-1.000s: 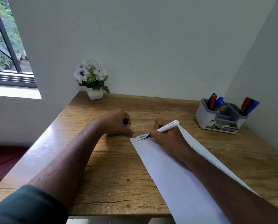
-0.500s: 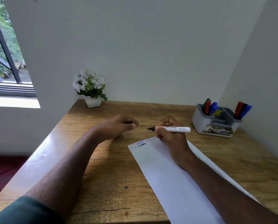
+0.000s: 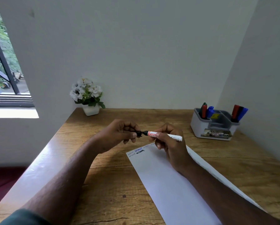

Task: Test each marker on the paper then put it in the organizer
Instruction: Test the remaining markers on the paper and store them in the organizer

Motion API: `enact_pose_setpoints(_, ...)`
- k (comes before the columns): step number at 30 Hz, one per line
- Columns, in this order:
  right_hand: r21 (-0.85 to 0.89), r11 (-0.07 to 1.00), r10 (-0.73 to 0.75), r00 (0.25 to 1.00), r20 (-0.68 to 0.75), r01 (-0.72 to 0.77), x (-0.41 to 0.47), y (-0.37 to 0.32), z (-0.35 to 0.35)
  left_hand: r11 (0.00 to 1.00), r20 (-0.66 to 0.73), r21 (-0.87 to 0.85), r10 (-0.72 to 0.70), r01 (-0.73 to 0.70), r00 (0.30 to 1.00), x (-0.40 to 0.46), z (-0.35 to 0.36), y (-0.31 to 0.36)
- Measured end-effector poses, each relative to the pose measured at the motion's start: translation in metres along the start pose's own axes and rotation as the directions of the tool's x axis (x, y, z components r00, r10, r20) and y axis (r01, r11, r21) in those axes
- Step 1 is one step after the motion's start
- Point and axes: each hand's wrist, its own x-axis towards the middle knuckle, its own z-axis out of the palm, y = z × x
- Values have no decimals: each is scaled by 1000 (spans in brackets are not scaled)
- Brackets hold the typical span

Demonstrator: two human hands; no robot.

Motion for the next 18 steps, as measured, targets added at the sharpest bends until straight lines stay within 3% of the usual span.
enact_pose_setpoints(5,-46,999,-21,999,44,24,-1,1,0,1000,60,4,-4,3,998,1,1,0)
enact_pose_setpoints(11,-15,1000,-22,995,101,23,-1,1,-1,992,88,-118,-39,49,995,1,-2,-1)
enact_pose_setpoints(18,34,999,-44,994,104,41,0,1,0,975,53,-222,-18,30,998,2,-2,-1)
